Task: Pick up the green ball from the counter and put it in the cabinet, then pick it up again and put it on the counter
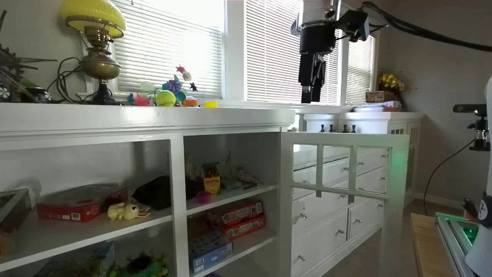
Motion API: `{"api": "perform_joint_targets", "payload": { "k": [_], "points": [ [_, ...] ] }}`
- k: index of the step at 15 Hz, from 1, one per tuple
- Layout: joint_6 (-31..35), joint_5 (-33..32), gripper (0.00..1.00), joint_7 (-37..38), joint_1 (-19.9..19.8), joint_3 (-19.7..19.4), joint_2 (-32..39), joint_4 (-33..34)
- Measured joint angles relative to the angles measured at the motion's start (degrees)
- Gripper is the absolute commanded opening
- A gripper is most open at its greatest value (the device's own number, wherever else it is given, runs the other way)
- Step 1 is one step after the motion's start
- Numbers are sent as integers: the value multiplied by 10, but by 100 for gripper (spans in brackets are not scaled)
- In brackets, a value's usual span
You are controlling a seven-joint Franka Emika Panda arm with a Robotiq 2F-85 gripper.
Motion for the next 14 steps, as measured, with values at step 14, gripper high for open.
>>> {"api": "perform_joint_targets", "payload": {
  "k": [14],
  "points": [
    [147,-44,100,1,-53,-26,121,97]
  ]
}}
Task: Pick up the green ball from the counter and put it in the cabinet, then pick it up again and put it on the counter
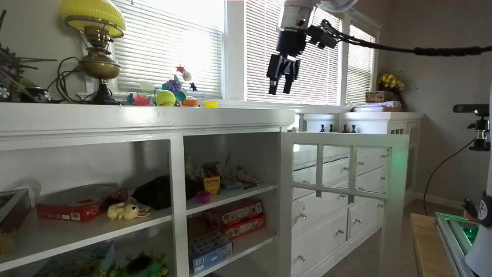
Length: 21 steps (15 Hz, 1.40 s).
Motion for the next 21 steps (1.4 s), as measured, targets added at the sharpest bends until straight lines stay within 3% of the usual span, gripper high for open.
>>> {"api": "perform_joint_targets", "payload": {
  "k": [5,16,21],
  "points": [
    [63,-4,100,32,-1,10,110,141],
    [69,-4,100,32,1,3,115,132],
    [124,-4,100,13,8,3,175,191]
  ]
}}
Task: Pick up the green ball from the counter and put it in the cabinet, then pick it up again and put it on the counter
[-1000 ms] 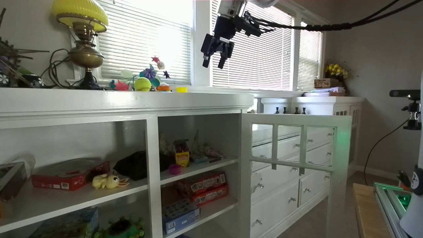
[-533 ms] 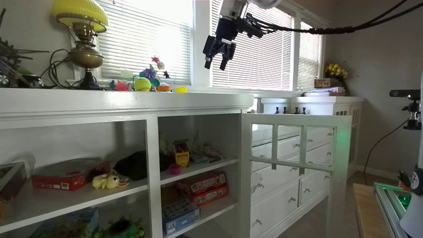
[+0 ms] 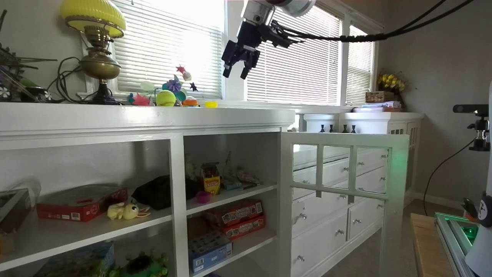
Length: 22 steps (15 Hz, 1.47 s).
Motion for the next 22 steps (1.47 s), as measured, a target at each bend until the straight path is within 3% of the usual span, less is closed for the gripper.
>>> {"api": "perform_joint_targets", "payload": {
  "k": [11,22],
  "points": [
    [7,0,100,-39,48,0,208,227],
    [6,0,100,-62,77,-6,329,364]
  ]
}}
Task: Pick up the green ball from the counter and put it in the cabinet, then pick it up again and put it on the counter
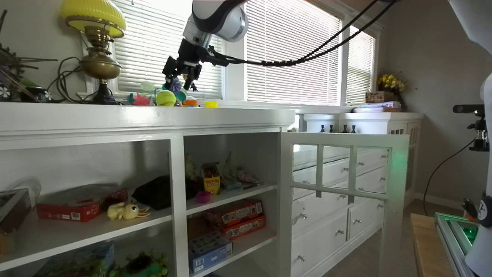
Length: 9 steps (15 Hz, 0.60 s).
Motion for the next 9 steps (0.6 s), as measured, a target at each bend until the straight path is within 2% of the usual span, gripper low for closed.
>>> {"api": "perform_joint_targets", "payload": {
  "k": [9],
  "points": [
    [9,2,100,-39,0,2,47,45]
  ]
}}
